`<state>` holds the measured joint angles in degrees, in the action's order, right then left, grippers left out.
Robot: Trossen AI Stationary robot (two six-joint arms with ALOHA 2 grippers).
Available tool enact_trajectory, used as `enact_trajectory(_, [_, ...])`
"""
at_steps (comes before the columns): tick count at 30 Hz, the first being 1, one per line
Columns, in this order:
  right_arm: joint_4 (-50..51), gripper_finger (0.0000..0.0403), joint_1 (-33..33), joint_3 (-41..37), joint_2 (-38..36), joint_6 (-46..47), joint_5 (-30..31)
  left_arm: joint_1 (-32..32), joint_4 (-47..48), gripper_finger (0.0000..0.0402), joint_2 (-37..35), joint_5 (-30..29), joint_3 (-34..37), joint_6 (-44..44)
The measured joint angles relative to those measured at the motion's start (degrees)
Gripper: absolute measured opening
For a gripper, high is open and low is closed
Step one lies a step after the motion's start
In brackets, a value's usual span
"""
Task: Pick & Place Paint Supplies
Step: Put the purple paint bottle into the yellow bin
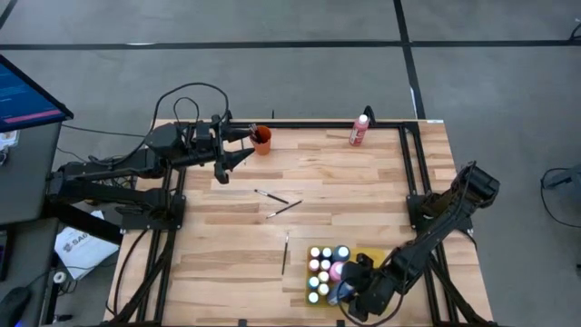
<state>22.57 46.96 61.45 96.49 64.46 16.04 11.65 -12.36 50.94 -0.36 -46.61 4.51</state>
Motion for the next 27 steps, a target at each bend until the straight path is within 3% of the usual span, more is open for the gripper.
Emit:
enact_trajectory(7, [0.19,0.0250,-1.19,0.04,-0.02,-1.94,-2.45,0.01,-0.02,0.0242,0.00,0.13,-0.01,-0.01])
enact_trajectory(14, [0.63,0.0250,-1.26,-0.09,-0.57,-2.03,-4.38,0.01,-0.02,0.0272,0.00,0.11,-0.02,0.00])
enact_trajectory(27, [4.16,0.0250,-1.26,-0.33,-4.44,-3.55,-4.43,0.01,-0.04,0.0286,0.00,-0.15,-0.02,0.20])
